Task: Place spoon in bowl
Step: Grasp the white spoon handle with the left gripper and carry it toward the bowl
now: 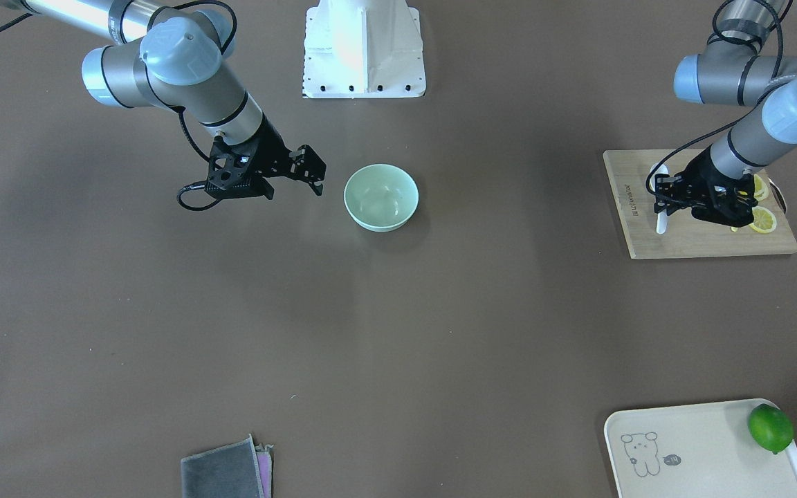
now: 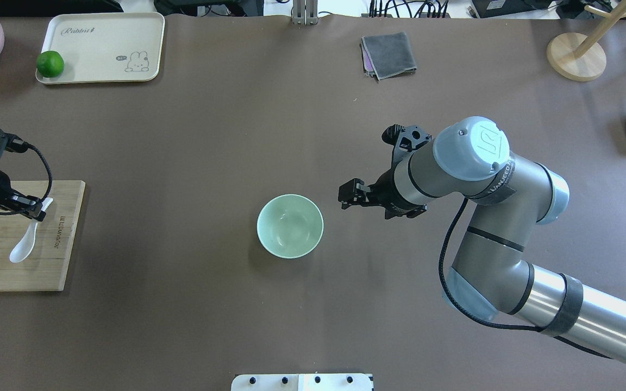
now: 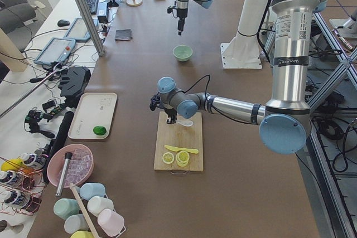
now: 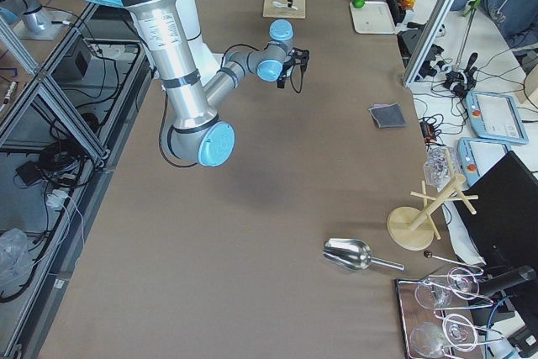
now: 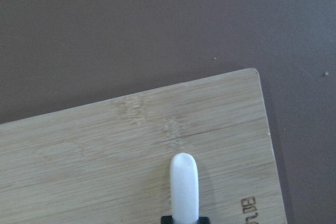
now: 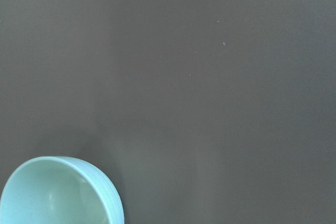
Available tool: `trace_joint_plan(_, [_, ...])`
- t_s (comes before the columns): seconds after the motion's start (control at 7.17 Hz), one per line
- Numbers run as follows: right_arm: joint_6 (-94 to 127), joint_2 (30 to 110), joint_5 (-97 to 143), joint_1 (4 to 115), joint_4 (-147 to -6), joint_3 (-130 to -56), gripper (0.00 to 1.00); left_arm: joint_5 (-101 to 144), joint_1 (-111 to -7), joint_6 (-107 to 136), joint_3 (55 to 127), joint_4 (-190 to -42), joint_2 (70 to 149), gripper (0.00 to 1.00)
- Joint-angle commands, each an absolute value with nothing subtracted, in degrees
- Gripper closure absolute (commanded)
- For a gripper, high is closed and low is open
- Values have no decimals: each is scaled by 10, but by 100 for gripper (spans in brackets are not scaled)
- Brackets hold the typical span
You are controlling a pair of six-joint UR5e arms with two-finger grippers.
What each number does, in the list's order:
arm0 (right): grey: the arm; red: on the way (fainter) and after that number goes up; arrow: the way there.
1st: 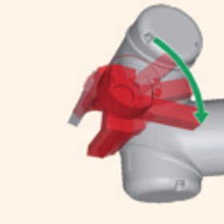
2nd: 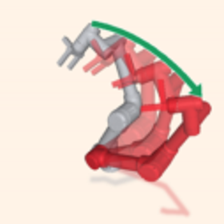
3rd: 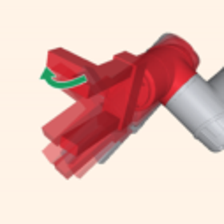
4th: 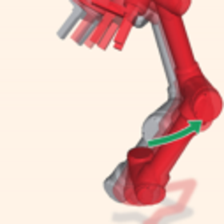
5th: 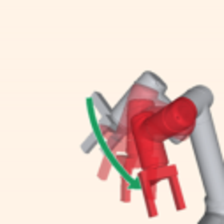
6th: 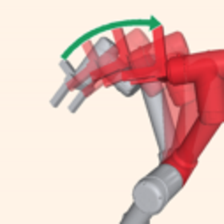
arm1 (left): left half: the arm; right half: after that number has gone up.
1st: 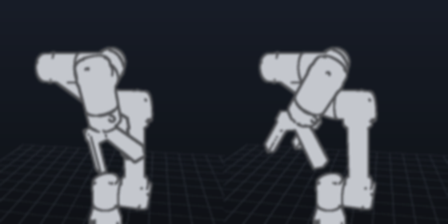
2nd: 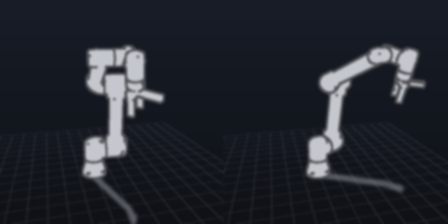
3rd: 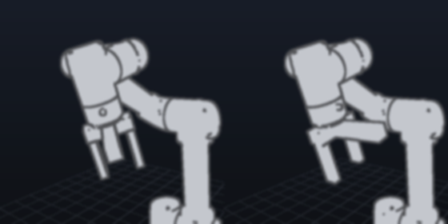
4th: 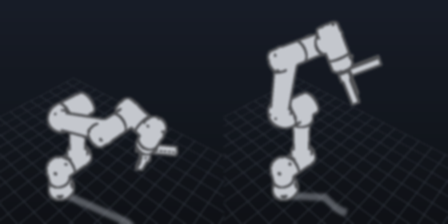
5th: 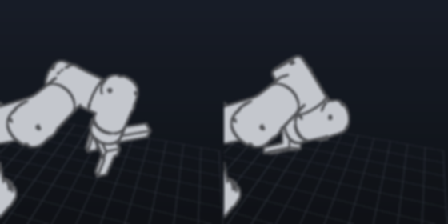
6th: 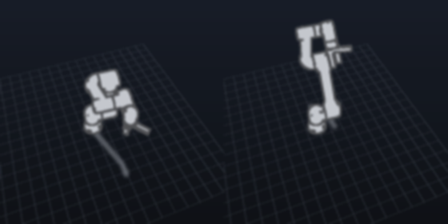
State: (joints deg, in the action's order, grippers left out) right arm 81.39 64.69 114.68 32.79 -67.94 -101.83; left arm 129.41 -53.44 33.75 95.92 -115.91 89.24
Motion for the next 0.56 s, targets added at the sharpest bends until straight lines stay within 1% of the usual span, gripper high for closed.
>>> trace_joint_plan(0.0, [811,674,1163,347,-679,-1044,2,1306,-535,348,1002,-1151,898,100])
trace_joint_plan(0.14, [806,697,1192,370,-678,-1053,3,1319,-534,404,1024,-1142,923,100])
trace_joint_plan(0.28, [797,732,1197,383,-676,-1074,3,1321,-534,463,1030,-1132,985,100])
trace_joint_plan(0.42, [779,765,1206,406,-678,-1098,1,1321,-520,514,1032,-1108,1055,100])
